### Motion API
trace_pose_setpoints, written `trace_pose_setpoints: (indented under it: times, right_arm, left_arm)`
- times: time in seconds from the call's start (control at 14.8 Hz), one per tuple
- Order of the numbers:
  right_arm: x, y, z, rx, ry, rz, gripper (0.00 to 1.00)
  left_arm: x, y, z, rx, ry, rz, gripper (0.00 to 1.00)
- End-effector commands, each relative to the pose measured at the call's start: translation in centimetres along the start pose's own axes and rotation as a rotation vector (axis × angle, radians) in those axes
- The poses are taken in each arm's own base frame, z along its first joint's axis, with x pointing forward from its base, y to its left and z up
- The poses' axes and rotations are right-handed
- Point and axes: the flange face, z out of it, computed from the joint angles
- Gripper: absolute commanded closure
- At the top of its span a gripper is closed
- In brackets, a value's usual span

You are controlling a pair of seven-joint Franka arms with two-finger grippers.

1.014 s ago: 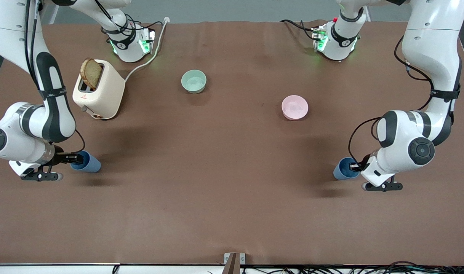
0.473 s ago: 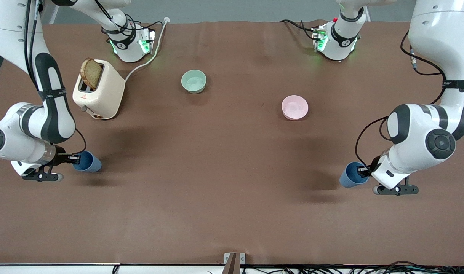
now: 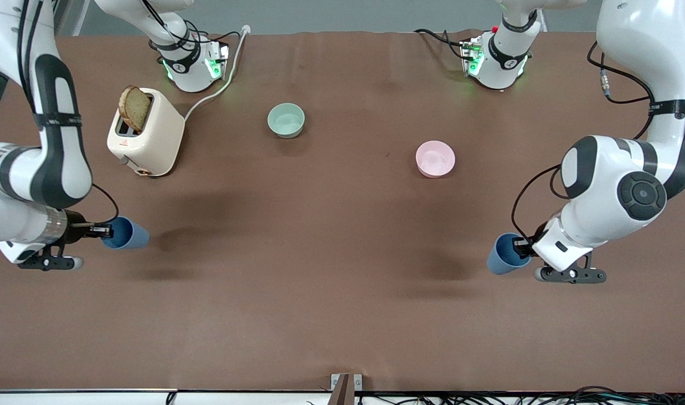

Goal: Stack blue cups with both arms
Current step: 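Carry the blue cup with the left gripper to the table middle and set it down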

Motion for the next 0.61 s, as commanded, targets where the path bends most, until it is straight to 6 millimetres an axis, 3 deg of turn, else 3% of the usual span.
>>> trace_pose_setpoints:
  times: [0.0,0.2,0.27,0.54]
  right_arm:
    - [-1.1,-0.3,-3.9,0.022,-0.006,0.016,0.96]
    - [-1.9,-1.1,-5.6,0.029,0.001,0.005,0.95]
    - [-2.1,-1.0,-6.2,0.031,0.01,0.004,0.95]
    - [-2.9,-0.7,-8.0,0.037,0.029,0.002,0.95]
  left_arm:
    - [-2.3,6.7,-0.5,-0.022,-0.066,-0.029,1.0]
    - [-5.6,17.0,0.9,-0.049,-0.11,-0.075,1.0]
    - [-7.5,21.3,1.4,-0.045,-0.121,-0.091,1.0]
    - [-13.3,31.7,5.1,-0.036,-0.15,-0.202,1.0]
